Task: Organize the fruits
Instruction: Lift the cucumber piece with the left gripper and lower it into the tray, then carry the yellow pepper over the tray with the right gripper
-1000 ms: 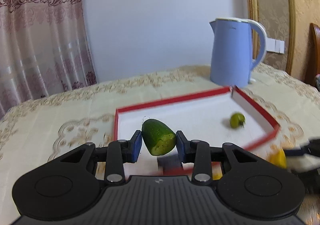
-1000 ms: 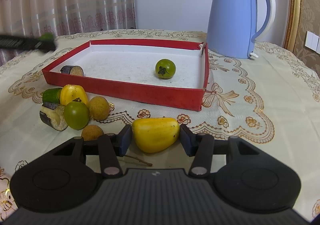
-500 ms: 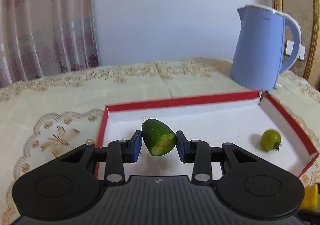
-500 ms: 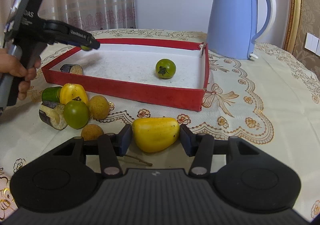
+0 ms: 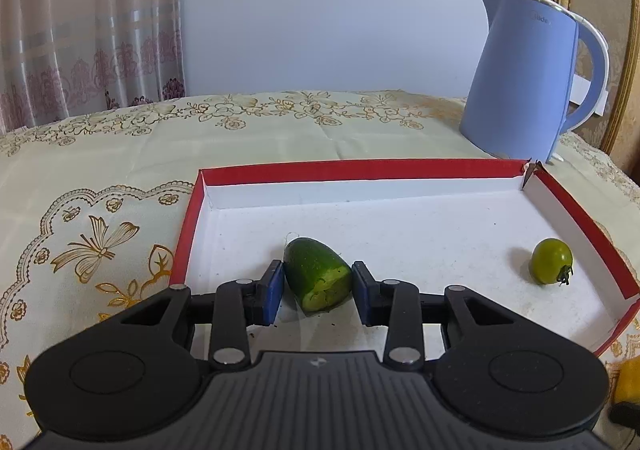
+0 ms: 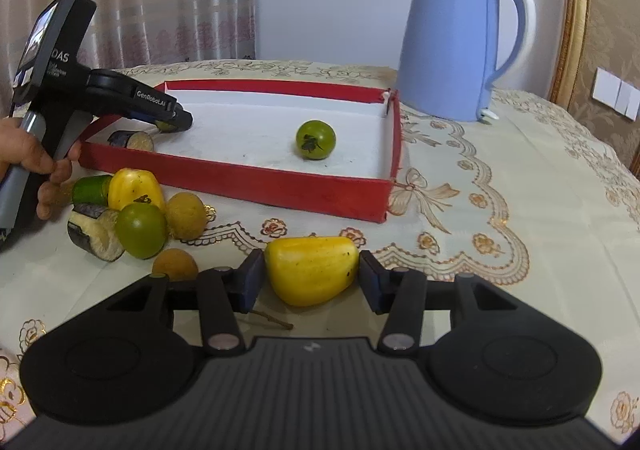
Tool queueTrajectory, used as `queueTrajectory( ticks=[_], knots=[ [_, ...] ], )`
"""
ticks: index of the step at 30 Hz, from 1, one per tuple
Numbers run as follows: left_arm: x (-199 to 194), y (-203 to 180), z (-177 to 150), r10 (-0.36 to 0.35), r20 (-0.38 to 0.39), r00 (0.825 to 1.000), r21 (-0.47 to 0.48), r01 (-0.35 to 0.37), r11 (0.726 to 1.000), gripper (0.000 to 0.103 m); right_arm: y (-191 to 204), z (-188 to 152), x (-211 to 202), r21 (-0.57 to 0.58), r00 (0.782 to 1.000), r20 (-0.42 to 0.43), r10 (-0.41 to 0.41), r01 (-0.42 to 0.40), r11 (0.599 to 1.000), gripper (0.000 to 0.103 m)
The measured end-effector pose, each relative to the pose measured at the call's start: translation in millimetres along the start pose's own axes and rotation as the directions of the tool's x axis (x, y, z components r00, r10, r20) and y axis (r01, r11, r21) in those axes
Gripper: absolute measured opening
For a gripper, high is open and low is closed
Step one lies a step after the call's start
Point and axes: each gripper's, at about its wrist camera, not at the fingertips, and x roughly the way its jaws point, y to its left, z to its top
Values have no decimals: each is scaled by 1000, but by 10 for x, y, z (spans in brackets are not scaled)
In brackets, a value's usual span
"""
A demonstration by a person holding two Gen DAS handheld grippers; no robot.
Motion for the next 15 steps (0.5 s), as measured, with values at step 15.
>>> queueTrajectory(
  ticks=[15],
  knots=[
    [-1,2,1,0,1,1000,0,0,1000,36,-41,468,-156,-73,997,69,-33,38,997,48]
  ],
)
